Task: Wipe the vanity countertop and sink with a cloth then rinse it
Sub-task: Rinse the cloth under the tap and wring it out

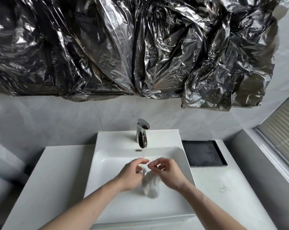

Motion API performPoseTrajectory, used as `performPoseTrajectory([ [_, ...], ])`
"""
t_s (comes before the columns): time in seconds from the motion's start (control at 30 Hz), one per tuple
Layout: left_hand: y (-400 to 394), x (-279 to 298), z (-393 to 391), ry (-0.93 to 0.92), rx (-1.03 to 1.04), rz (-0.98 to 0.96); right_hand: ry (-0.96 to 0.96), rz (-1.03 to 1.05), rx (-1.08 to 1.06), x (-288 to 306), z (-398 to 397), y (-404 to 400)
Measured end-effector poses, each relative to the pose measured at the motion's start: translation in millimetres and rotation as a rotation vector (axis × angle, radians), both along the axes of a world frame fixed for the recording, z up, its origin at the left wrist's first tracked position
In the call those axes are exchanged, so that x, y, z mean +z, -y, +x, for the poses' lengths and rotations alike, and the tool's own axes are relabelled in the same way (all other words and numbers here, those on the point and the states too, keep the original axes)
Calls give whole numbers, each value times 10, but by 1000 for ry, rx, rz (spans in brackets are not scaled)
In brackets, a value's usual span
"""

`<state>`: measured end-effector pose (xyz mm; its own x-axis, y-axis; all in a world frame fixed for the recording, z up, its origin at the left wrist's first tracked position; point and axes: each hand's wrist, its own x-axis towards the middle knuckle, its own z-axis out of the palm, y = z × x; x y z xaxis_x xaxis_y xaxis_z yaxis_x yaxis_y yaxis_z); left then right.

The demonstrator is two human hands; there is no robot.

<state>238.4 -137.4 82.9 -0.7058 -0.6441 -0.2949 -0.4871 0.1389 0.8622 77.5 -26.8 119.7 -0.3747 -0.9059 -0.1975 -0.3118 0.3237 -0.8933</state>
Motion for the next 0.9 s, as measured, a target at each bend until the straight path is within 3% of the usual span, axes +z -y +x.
performPoseTrajectory([
  [0.1, -29, -56, 119, -20, -83, 56, 29, -86, 18, 48, 51, -4],
  [0.3, 58, -76, 233, -2, -42, -37, 74, -188, -15, 57, 46, 49],
  [0.5, 126, -61, 133, -20, 23, 117, 213, -192, -264, -134, 41, 172],
  [0.63, 196, -38, 10, 73, -9, 49, 255, -224, -433, -192, -21, 330],
  [0.9, 629, -172, -248, 140, 58, 6, 183, -165, -497, -446, -272, 544],
])
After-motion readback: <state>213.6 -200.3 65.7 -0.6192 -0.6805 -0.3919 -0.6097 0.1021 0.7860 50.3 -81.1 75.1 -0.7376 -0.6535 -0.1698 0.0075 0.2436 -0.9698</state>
